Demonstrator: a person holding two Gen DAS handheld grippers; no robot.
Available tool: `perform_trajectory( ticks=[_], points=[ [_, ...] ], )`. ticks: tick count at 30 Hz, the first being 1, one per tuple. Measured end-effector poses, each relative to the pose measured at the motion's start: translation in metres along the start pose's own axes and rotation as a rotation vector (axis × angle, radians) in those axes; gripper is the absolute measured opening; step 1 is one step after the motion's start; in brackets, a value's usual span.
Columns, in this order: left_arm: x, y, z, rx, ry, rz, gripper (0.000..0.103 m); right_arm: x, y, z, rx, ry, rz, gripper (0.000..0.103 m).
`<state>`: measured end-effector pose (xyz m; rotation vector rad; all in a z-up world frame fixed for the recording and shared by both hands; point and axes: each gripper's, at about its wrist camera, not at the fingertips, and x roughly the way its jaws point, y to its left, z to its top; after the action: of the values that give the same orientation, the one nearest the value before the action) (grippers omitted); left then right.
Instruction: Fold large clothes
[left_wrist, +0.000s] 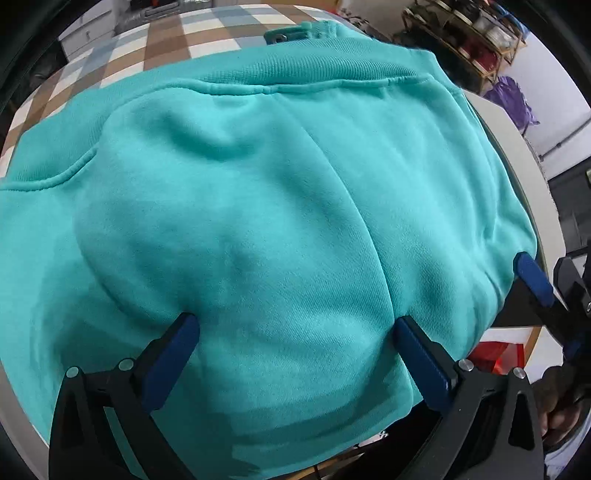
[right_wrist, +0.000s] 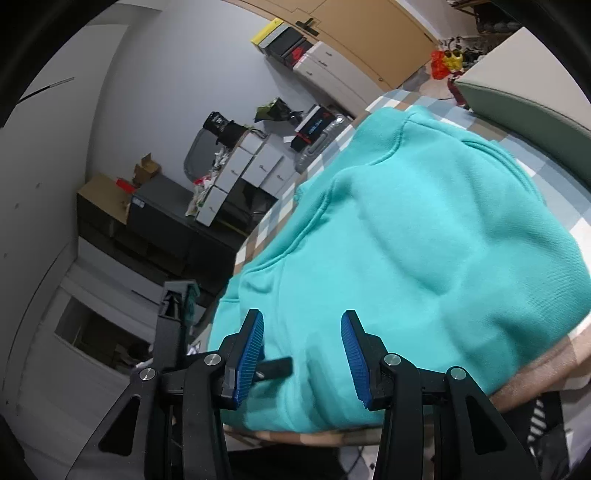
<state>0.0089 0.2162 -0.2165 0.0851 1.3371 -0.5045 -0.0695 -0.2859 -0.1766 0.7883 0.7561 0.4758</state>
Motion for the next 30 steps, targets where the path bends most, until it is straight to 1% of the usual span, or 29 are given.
perform_trajectory(
  ticks=[1,2,3,4,5,6,7,8,9,10,11,12,13,14,16,17,18,19,20,21,23,25,26,27,28,29,30],
  points=[
    [-0.002,-0.004,-0.002,0.017,0.0,0.025,0.102,-0.001,-0.001,0.001,0.01,-0.003,-0.002,0.045],
    [-0.006,-0.008,-0.002,0.01,0.006,0.041,0.102,-0.002,-0.005,0.002,0.024,-0.005,-0.004,0.045],
    [-0.012,-0.009,-0.003,-0.012,0.018,0.042,0.102,-0.002,-0.007,0.003,0.042,-0.009,-0.006,0.045],
    [-0.02,-0.011,-0.005,-0.026,0.019,0.02,0.102,-0.003,-0.011,0.004,0.063,-0.013,-0.006,0.046],
    [-0.031,-0.015,-0.009,-0.015,-0.008,-0.013,0.102,-0.004,-0.015,0.004,0.086,-0.017,-0.003,0.046],
    [-0.039,-0.018,-0.012,0.009,-0.038,-0.022,0.102,-0.006,-0.018,0.004,0.104,-0.021,0.003,0.046],
    [-0.045,-0.021,-0.018,0.034,-0.07,0.001,0.102,-0.007,-0.02,0.004,0.116,-0.025,0.006,0.047],
    [-0.041,-0.019,-0.022,0.034,-0.068,0.028,0.102,-0.008,-0.021,0.004,0.122,-0.029,0.003,0.049],
    [-0.032,-0.013,-0.02,0.026,-0.044,0.041,0.102,-0.008,-0.021,0.004,0.123,-0.03,-0.003,0.05],
    [-0.018,-0.005,-0.023,0.006,0.003,0.036,0.102,-0.008,-0.02,0.005,0.121,-0.03,-0.008,0.05],
    [-0.001,0.006,-0.028,-0.029,0.032,-0.021,0.102,-0.007,-0.02,0.005,0.117,-0.028,-0.014,0.051],
    [0.004,0.013,-0.031,-0.041,0.01,-0.058,0.102,-0.006,-0.02,0.005,0.117,-0.025,-0.02,0.051],
    [0.002,0.015,-0.033,-0.025,-0.003,-0.068,0.102,-0.005,-0.02,0.005,0.123,-0.02,-0.024,0.053],
    [0.001,0.014,-0.034,-0.017,0.008,-0.053,0.102,-0.004,-0.024,0.005,0.143,-0.017,-0.038,0.055],
    [-0.005,0.007,-0.035,-0.015,0.033,-0.018,0.102,-0.003,-0.035,0.006,0.202,-0.011,-0.059,0.055],
    [-0.011,0.007,-0.036,-0.024,0.035,-0.019,0.102,-0.003,-0.045,0.007,0.249,-0.009,-0.073,0.055],
    [-0.013,0.001,-0.034,-0.024,0.029,-0.018,0.102,-0.002,-0.055,0.01,0.288,-0.001,-0.078,0.055],
    [-0.017,0.0,-0.037,-0.012,0.016,-0.004,0.102,0.0,-0.061,0.013,0.305,0.023,-0.083,0.05],
    [-0.018,-0.002,-0.037,0.002,0.011,0.007,0.102,0.004,-0.063,0.017,0.297,0.064,-0.109,0.04],
    [-0.016,-0.002,-0.02,0.021,0.006,0.021,0.102,0.006,-0.057,0.023,0.242,0.103,-0.161,0.036],
    [-0.022,0.003,-0.025,0.039,-0.032,0.018,0.102,0.006,-0.038,0.036,0.137,0.11,-0.201,0.036],
    [-0.028,0.018,-0.026,0.042,-0.108,0.071,0.102,-0.003,-0.014,0.057,0.047,0.046,-0.209,0.036],
    [-0.028,0.028,-0.026,0.028,-0.124,0.083,0.102,-0.005,-0.003,0.068,0.009,0.018,-0.206,0.036],
    [-0.026,0.037,-0.025,-0.003,-0.115,0.101,0.102,-0.001,0.013,0.085,-0.06,0.011,-0.229,0.036],
    [-0.023,0.054,-0.025,-0.061,-0.1,0.107,0.102,0.006,0.021,0.093,-0.101,0.024,-0.257,0.036],
    [-0.022,0.064,-0.026,-0.088,-0.114,0.072,0.102,0.018,0.028,0.104,-0.147,0.047,-0.301,0.036],
    [-0.019,0.068,-0.03,-0.092,-0.132,0.04,0.102,0.034,0.032,0.114,-0.189,0.08,-0.353,0.036]
  ],
)
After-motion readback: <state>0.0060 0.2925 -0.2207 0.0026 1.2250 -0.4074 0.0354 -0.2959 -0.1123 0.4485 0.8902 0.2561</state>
